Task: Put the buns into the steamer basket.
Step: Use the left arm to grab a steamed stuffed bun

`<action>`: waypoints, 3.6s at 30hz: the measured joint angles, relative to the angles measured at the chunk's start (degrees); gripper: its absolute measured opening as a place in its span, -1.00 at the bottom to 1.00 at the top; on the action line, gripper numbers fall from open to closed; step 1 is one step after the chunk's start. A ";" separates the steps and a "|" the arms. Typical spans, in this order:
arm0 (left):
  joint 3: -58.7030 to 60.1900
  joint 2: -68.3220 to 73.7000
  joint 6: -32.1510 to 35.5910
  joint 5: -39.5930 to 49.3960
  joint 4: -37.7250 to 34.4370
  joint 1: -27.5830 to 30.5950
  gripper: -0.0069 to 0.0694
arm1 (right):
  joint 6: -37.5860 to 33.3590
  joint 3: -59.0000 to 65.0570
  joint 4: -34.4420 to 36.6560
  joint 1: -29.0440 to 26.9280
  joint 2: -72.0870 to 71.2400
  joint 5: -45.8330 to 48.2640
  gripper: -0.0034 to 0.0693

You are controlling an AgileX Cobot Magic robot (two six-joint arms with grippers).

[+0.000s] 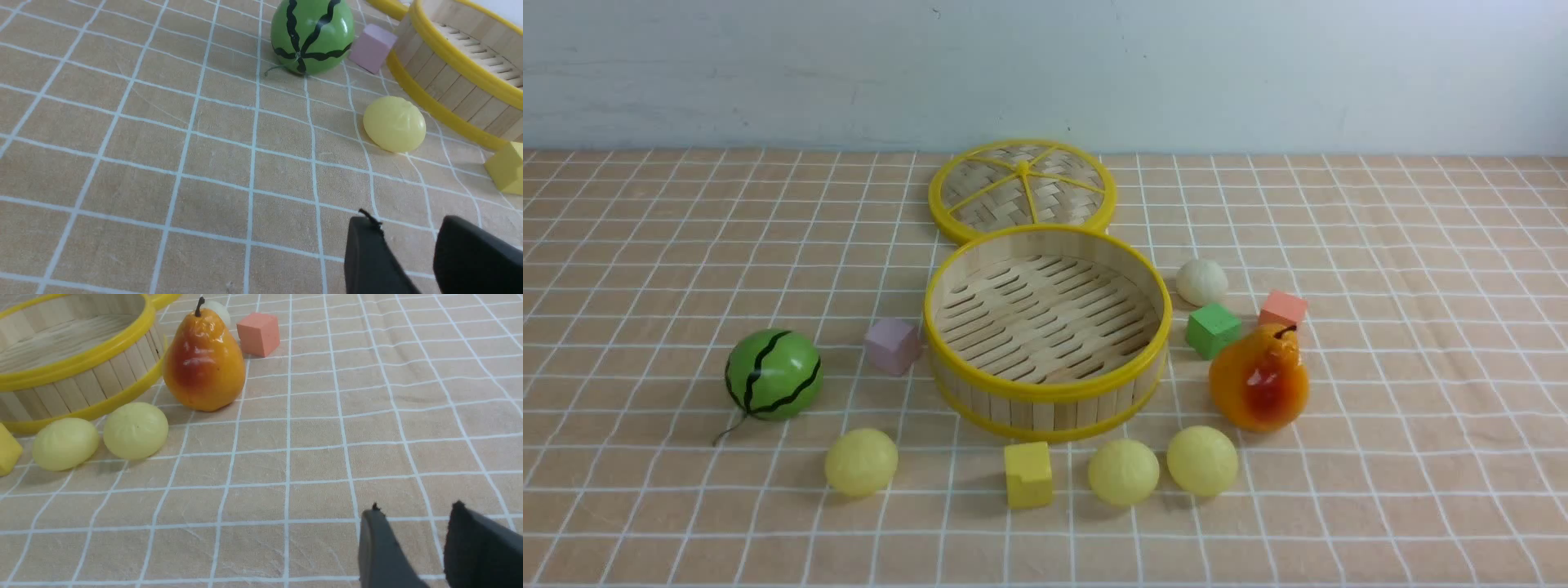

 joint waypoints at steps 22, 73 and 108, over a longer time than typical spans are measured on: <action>0.00 0.00 -0.51 -1.61 -1.75 0.00 -0.19 | 0.00 0.00 0.00 0.00 0.00 0.00 -0.24; -64.29 92.13 -2.31 22.57 13.54 -21.12 -0.62 | 0.00 0.00 0.00 0.00 0.00 0.00 -0.24; -69.31 101.27 4.94 17.85 9.11 -16.29 -0.10 | 0.00 0.00 0.00 0.00 0.00 0.00 -0.24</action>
